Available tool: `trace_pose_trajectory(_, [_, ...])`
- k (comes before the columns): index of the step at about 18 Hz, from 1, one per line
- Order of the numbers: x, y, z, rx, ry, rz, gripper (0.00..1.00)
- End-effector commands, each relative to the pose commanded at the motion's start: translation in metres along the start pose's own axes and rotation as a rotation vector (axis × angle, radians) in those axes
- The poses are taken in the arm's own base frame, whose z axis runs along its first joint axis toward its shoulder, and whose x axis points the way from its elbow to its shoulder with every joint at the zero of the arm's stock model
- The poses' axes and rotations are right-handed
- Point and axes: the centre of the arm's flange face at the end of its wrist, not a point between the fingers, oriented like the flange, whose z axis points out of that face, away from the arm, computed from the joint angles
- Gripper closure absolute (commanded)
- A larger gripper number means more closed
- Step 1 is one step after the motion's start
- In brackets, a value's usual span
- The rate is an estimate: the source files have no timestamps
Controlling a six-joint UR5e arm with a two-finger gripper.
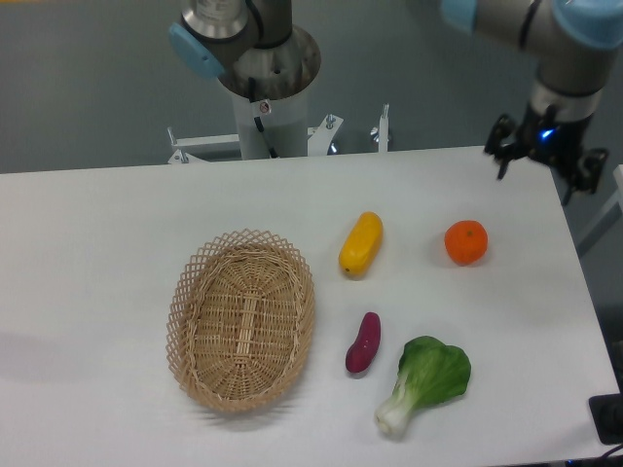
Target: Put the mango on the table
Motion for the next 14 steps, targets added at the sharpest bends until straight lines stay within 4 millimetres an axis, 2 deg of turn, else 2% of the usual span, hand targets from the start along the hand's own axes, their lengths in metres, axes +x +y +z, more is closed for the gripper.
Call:
trace_pose_trajectory(4, [-0.003, 0.027, 0.000, 0.016, -0.003, 0.053, 0.01])
trace_pose_trajectory(7, [-0.003, 0.041, 0.000, 0.015, 0.002, 0.086, 0.01])
trace_pose_trajectory(14, [-0.004, 0.051, 0.000, 0.044, -0.006, 0.087, 0.01])
